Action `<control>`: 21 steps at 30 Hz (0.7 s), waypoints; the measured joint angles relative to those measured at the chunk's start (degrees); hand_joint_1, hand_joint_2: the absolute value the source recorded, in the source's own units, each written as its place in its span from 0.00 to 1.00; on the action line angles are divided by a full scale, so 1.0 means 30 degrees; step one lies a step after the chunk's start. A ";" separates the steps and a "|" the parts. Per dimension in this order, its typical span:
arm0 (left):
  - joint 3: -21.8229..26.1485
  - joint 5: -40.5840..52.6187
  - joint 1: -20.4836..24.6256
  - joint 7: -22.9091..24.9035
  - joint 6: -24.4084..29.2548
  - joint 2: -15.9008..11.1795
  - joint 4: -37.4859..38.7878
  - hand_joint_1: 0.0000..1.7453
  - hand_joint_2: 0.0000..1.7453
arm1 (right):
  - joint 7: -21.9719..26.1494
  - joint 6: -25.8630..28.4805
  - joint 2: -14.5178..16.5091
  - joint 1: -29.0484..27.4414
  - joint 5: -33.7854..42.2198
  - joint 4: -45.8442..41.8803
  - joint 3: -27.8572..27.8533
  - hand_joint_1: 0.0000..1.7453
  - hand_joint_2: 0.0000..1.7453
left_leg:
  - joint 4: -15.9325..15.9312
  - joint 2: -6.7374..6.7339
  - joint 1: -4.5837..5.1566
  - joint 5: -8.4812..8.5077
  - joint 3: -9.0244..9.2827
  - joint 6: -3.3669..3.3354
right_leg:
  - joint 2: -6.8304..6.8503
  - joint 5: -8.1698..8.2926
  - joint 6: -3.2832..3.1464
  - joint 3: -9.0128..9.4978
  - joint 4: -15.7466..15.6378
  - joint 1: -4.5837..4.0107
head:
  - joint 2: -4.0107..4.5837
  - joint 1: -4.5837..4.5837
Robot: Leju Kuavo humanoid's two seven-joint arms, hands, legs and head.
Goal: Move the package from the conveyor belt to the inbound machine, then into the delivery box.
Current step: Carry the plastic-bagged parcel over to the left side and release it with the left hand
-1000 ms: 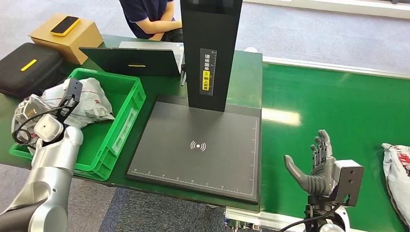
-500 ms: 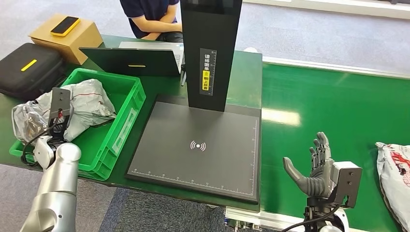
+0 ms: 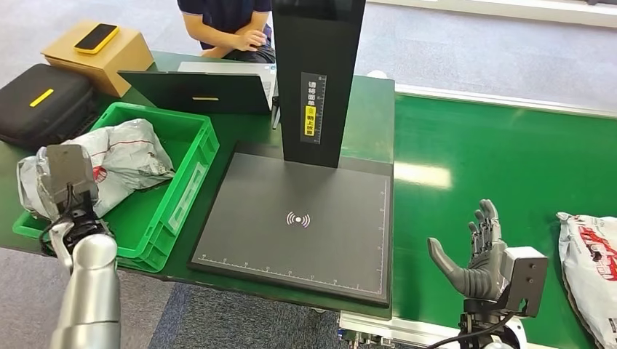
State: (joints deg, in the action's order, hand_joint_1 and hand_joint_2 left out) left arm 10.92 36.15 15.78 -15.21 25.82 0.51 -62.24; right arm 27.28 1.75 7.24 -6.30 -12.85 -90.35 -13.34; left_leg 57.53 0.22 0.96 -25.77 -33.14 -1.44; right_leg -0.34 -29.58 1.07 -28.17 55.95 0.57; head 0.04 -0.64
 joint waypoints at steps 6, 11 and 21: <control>-0.2341 -0.7797 -0.3597 -0.4685 -0.2328 0.1261 -0.6779 0.00 1.00 | 0.0623 -0.0257 -0.0014 0.0192 0.0195 -0.0011 0.0165 0.00 1.00 | 0.0000 0.0015 0.0009 -0.0019 0.0010 -0.0026 | 0.0013 -0.0012 0.0020 0.0013 -0.0031 0.0005 | 0.0000 0.0004; -0.6184 -1.4225 -0.4939 -0.6311 -1.0274 0.1426 -0.7729 0.00 1.00 | 0.0975 -0.0212 -0.0257 0.1094 0.0621 0.0648 0.0942 0.00 1.00 | 0.0000 0.0028 0.0010 -0.0010 0.0043 -0.0029 | 0.0029 -0.0002 0.0030 0.0037 -0.0035 0.0004 | 0.0000 -0.0002; -1.1148 -1.4904 -0.4725 -0.6141 -1.3885 0.1537 -0.4381 0.00 1.00 | 0.1162 -0.0140 -0.0568 0.1445 0.0529 0.1491 0.2116 0.00 1.00 | 0.0000 0.0026 0.0009 -0.0006 0.0039 -0.0024 | 0.0025 0.0005 0.0035 0.0046 -0.0030 0.0001 | 0.0000 0.0004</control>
State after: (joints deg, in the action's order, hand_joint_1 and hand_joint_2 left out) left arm -22.53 -8.56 1.61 -33.63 -15.83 5.13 -75.39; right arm 30.77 1.33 5.54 -1.97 -11.26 -85.87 -6.99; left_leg 57.53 0.30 0.99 -25.79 -33.02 -1.51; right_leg -0.26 -29.56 1.18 -28.03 55.86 0.58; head 0.04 -0.63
